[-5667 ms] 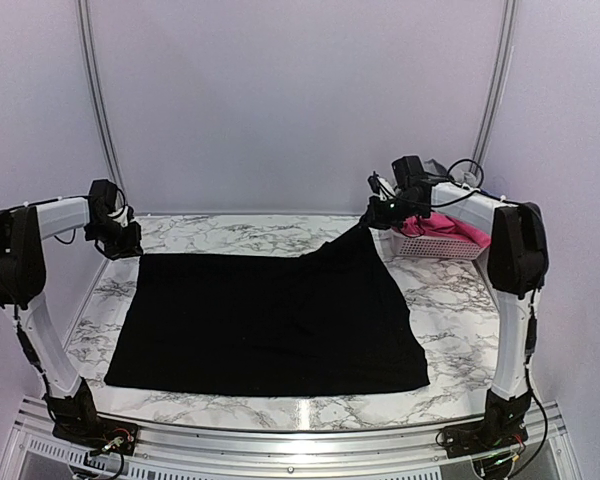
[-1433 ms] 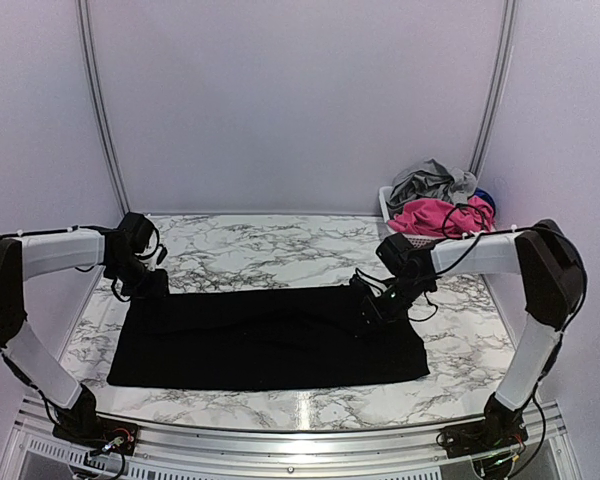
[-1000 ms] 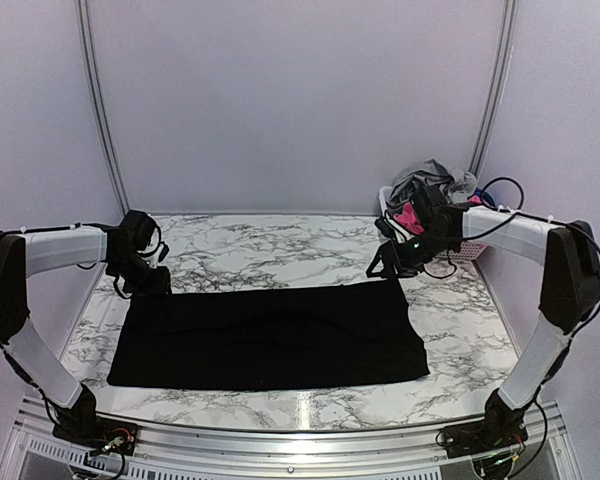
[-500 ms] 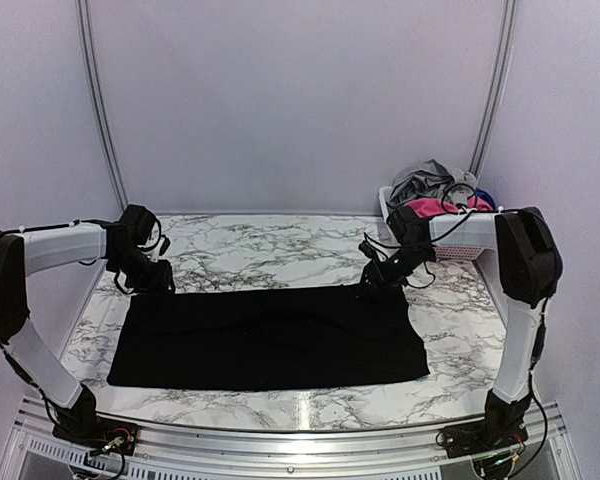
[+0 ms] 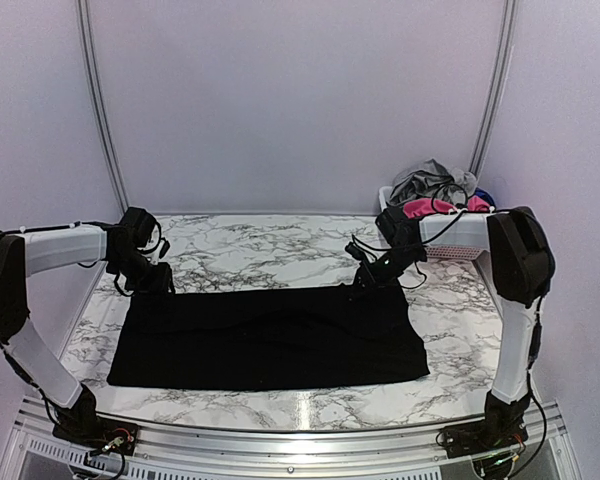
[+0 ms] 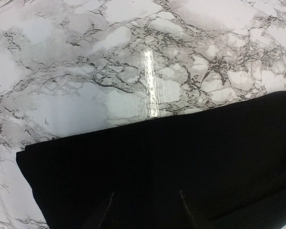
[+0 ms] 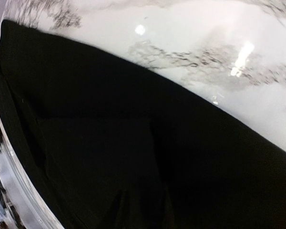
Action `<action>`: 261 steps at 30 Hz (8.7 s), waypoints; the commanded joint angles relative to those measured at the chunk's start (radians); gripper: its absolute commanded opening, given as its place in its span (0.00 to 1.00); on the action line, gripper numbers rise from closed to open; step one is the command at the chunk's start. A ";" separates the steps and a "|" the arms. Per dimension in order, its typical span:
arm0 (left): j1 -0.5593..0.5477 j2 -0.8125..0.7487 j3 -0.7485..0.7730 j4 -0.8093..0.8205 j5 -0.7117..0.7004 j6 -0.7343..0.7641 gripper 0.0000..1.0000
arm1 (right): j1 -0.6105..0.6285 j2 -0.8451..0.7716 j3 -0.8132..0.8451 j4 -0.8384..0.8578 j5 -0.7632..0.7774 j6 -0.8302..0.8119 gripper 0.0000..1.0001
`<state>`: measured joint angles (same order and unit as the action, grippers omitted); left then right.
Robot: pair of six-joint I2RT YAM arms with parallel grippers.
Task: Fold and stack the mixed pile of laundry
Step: Fold the 1/3-folded T-shirt at the center of the board, then smooth out the rectangle-folded T-shirt at the center of the board, then rotate the rectangle-folded T-shirt at the center of the board.
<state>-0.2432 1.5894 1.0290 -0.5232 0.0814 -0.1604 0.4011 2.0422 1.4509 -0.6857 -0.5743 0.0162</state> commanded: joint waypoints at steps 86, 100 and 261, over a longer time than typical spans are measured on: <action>-0.171 0.013 0.074 0.165 0.151 0.020 0.42 | 0.121 -0.273 -0.355 0.041 -0.035 0.021 0.46; -0.625 0.230 0.197 0.371 0.226 -0.113 0.30 | 0.124 -0.258 -0.310 0.025 -0.044 -0.008 0.01; -0.037 0.018 -0.225 0.067 -0.140 -0.432 0.83 | 0.138 0.423 0.556 -0.021 0.501 0.138 0.34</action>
<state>-0.2802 1.6993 0.9394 -0.3241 -0.0193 -0.4919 0.5835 2.2406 1.7092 -0.6209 -0.2829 0.2329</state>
